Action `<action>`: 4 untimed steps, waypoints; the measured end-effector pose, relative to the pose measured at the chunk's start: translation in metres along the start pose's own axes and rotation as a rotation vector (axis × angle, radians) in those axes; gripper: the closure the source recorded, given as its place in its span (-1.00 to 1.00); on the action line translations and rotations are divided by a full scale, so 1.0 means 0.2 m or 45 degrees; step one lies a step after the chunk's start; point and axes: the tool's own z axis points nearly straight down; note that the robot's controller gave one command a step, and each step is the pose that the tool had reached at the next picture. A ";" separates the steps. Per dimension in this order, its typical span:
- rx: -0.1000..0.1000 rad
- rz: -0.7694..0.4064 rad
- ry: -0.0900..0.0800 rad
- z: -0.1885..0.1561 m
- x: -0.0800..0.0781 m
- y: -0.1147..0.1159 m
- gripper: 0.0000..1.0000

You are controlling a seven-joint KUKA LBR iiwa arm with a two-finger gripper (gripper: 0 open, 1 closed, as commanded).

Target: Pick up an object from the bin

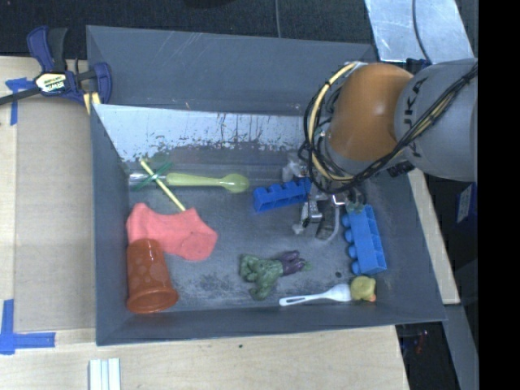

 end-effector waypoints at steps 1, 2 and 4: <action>-0.004 0.090 -0.013 0.09 -0.11 0.01 1.00; -0.004 0.089 -0.013 0.09 -0.11 0.01 1.00; -0.003 -0.236 -0.005 -0.62 0.03 0.12 1.00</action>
Offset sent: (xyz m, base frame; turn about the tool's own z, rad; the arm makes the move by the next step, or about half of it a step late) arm 0.0000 0.0000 0.0000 0.0000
